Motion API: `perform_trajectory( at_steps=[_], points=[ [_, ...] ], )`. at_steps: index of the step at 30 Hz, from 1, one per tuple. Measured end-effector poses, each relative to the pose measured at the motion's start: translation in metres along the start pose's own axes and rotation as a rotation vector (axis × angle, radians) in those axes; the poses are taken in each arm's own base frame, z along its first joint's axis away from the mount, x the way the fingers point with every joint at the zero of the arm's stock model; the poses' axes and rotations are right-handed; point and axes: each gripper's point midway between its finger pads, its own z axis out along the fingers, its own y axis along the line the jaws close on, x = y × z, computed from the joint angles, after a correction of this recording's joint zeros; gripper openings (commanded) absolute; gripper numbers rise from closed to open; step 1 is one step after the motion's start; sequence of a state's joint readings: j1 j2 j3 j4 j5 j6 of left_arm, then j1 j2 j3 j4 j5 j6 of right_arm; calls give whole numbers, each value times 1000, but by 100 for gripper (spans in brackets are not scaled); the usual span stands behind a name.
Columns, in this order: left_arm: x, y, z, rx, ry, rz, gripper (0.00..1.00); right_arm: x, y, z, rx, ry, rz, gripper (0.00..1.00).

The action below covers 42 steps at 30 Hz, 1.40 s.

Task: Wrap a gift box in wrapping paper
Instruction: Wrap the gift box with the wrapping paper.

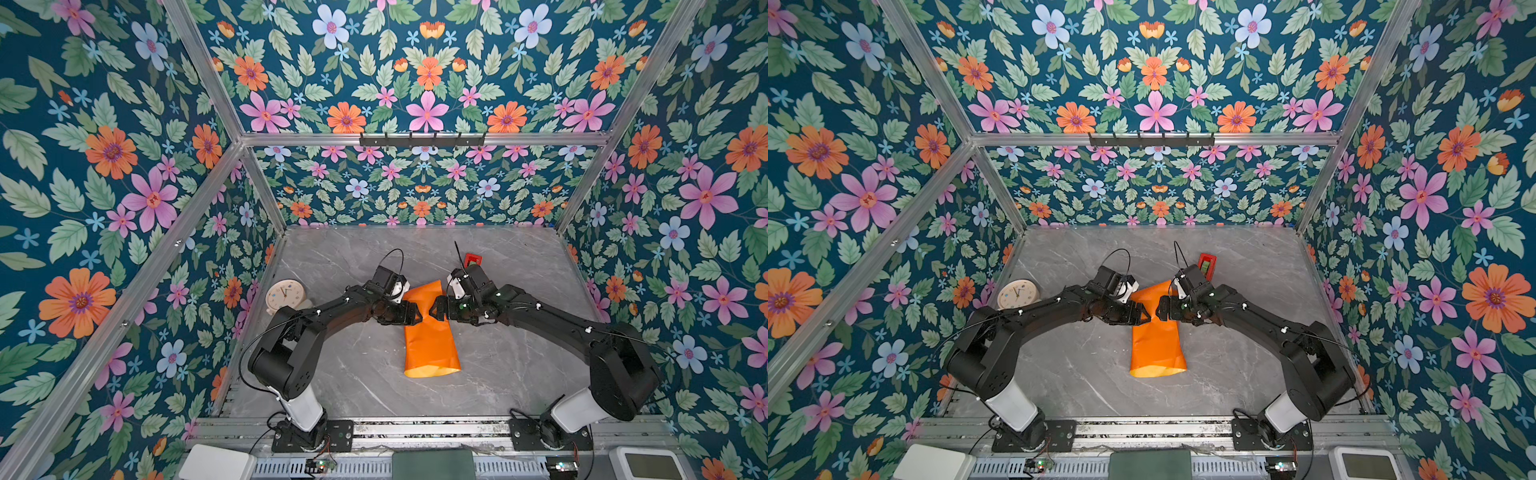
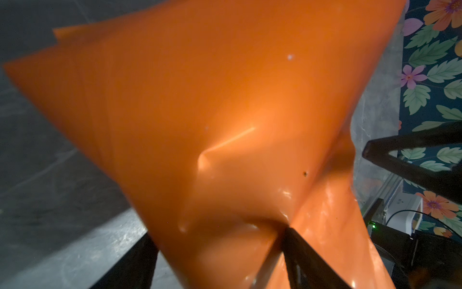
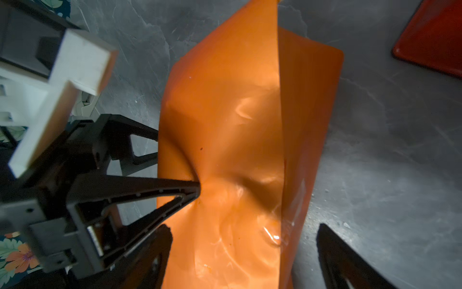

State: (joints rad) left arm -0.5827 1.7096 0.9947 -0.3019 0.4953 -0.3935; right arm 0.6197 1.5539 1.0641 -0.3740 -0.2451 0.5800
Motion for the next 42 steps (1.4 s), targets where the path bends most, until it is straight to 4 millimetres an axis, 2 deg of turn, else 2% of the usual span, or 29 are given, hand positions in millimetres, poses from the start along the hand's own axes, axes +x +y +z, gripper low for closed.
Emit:
perform_trajectory(
  at_steps=[5,14,20,25,28,32,35,42],
  points=[
    [0,0,0,0,0,0,79,-1,9,8,-14,21,-11,84],
    [0,0,0,-3,-1,0,79,12,-1,23,11,68,21,82],
    [0,0,0,-3,-1,0,79,14,0,31,-17,76,30,82],
    [0,0,0,-3,-1,0,79,16,-7,44,-12,97,53,88],
    [0,1,0,-4,-1,0,79,12,-7,38,-19,82,42,91],
    [0,1,0,-5,-3,1,79,6,-10,15,-22,27,33,93],
    [-1,1,-1,-6,-4,1,79,10,-14,3,-35,15,29,92],
    [0,1,-1,-6,-4,1,79,12,-40,-6,-5,9,82,80]
  ],
)
